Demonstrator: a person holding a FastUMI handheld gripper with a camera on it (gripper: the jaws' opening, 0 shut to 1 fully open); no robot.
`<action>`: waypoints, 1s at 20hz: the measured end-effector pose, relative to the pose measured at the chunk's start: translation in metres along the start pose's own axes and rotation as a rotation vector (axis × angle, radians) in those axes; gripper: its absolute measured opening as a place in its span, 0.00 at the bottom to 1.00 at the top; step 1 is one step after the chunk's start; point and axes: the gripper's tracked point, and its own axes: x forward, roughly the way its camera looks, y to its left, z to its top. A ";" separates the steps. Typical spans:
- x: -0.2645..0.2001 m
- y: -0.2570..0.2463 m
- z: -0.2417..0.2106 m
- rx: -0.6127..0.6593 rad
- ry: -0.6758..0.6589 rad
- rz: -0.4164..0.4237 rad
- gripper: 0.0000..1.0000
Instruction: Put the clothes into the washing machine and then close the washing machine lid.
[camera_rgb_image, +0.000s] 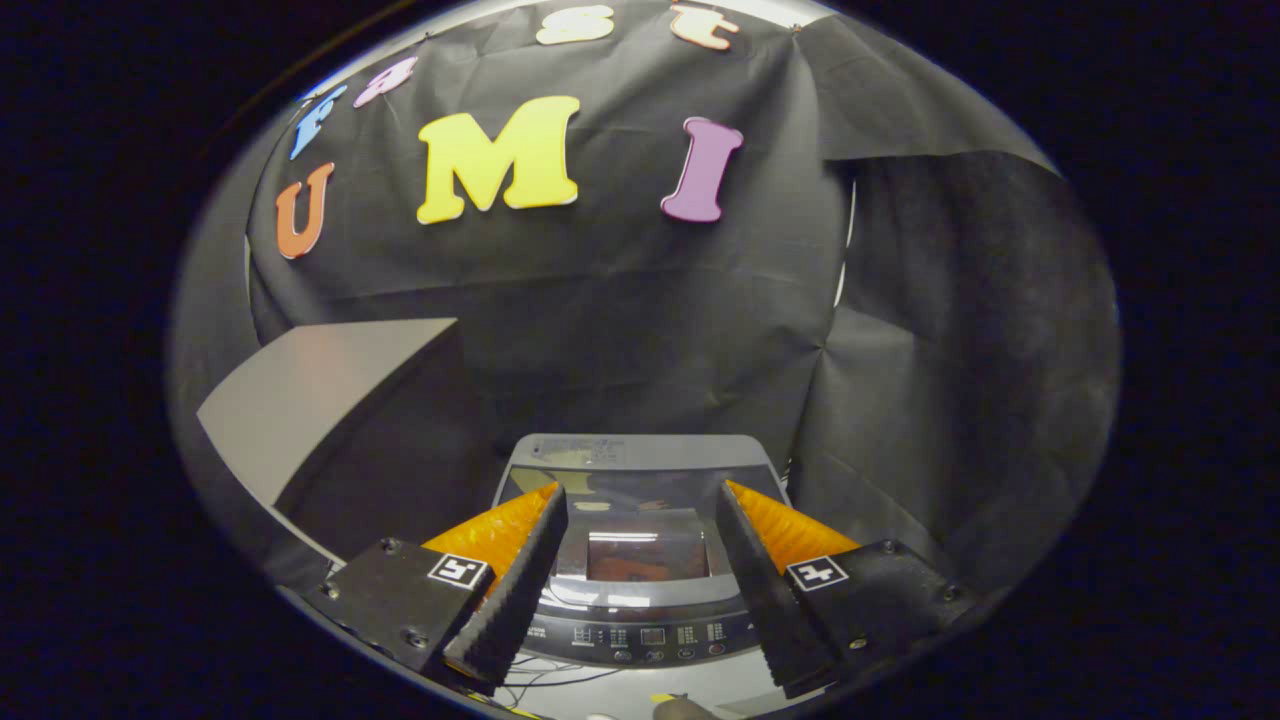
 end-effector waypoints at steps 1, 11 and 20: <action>-0.021 -0.001 0.003 0.009 -0.025 -0.012 0.94; -0.239 0.018 -0.018 0.039 -0.242 -0.036 0.99; -0.337 0.021 -0.092 0.062 -0.319 0.018 1.00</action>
